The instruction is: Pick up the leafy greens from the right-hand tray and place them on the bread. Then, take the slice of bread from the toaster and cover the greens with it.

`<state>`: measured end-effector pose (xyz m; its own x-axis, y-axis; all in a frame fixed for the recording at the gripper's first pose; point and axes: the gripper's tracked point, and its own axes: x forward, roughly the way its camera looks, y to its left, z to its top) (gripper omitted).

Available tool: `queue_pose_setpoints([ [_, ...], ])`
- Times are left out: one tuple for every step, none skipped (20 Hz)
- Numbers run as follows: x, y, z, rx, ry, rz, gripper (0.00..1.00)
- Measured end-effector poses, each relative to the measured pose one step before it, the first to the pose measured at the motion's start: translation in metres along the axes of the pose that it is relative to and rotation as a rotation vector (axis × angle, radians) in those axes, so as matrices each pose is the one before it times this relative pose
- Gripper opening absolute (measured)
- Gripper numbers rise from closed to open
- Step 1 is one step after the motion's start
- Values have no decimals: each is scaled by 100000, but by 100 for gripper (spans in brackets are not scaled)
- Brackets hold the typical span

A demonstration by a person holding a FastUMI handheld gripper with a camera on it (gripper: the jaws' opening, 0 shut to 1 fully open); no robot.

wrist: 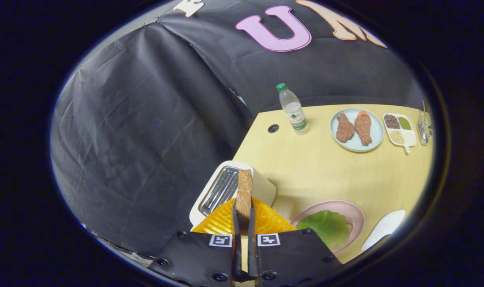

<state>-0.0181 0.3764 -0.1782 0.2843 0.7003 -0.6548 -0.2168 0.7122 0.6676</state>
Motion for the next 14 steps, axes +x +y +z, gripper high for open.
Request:
queue_pose_setpoints([
  [-221, -634, -341, 745, 474, -884, 9],
  [-110, -863, -272, 409, 340, -1334, 9],
  [-168, -832, -294, 121, 375, -1312, 9],
  [4, -756, -363, 282, 409, -1163, 9],
  [-160, -581, -334, 705, 245, -717, 9],
  [-183, -570, -224, 1060, 154, -498, 9],
  [-17, -516, -202, 973, 160, -442, 9],
  [67, -647, -193, 813, 337, -686, 9],
  [149, -618, -507, 603, 833, -696, 9],
  [100, -552, -397, 602, 831, -597, 9],
  [5, -525, -554, 820, 1058, -638, 9],
  [47, -544, -427, 1174, 1011, -326, 9],
  [60, -414, -503, 1262, 836, -338, 9],
  [25, -534, -303, 1150, 745, -397, 9],
])
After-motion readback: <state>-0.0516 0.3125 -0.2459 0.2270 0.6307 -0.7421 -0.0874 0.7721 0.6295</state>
